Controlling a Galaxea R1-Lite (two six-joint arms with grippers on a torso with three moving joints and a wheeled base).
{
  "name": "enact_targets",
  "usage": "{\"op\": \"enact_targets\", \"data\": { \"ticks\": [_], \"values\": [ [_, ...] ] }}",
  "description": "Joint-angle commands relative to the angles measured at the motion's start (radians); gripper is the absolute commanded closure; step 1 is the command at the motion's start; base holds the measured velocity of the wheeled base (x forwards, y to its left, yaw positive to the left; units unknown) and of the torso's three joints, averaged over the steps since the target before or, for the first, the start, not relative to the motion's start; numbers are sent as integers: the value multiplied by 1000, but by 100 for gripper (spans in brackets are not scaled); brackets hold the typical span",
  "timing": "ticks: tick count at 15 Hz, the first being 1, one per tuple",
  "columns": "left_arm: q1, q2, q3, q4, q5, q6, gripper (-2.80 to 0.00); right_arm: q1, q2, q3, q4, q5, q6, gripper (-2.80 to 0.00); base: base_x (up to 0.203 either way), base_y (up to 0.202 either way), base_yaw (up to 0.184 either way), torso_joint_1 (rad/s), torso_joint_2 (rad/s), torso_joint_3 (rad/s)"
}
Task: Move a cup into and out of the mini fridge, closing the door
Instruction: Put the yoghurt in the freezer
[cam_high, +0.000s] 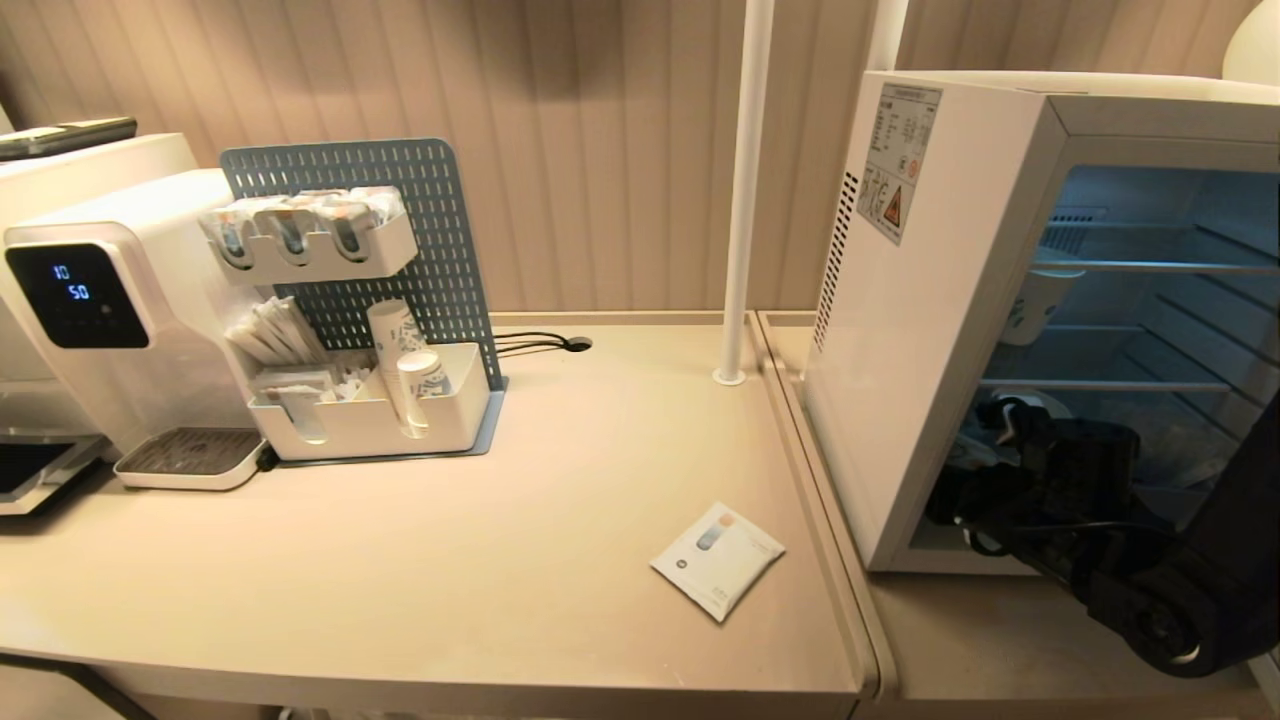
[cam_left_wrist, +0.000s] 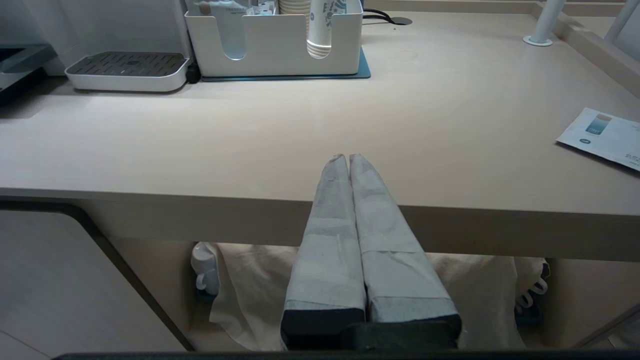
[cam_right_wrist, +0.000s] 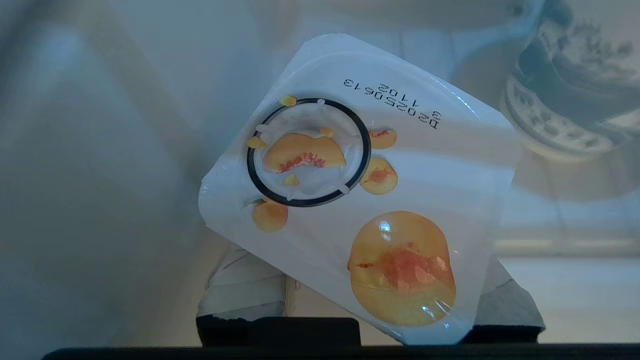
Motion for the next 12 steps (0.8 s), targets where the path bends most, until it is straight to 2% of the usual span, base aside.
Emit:
{"op": "enact_targets", "data": {
  "ticks": [1, 6, 12],
  "values": [
    [1, 0, 2, 0, 0, -1, 0, -6, 8, -11, 6, -1, 0, 0, 0, 0, 0, 0, 0, 0],
    [1, 0, 2, 0, 1, -1, 0, -43, 89, -66, 9, 15, 8, 0, 0, 0, 0, 0, 0, 0],
    [1, 0, 2, 0, 0, -1, 0, -51, 76, -67, 19, 34, 12, 0, 0, 0, 0, 0, 0, 0]
  ]
}}
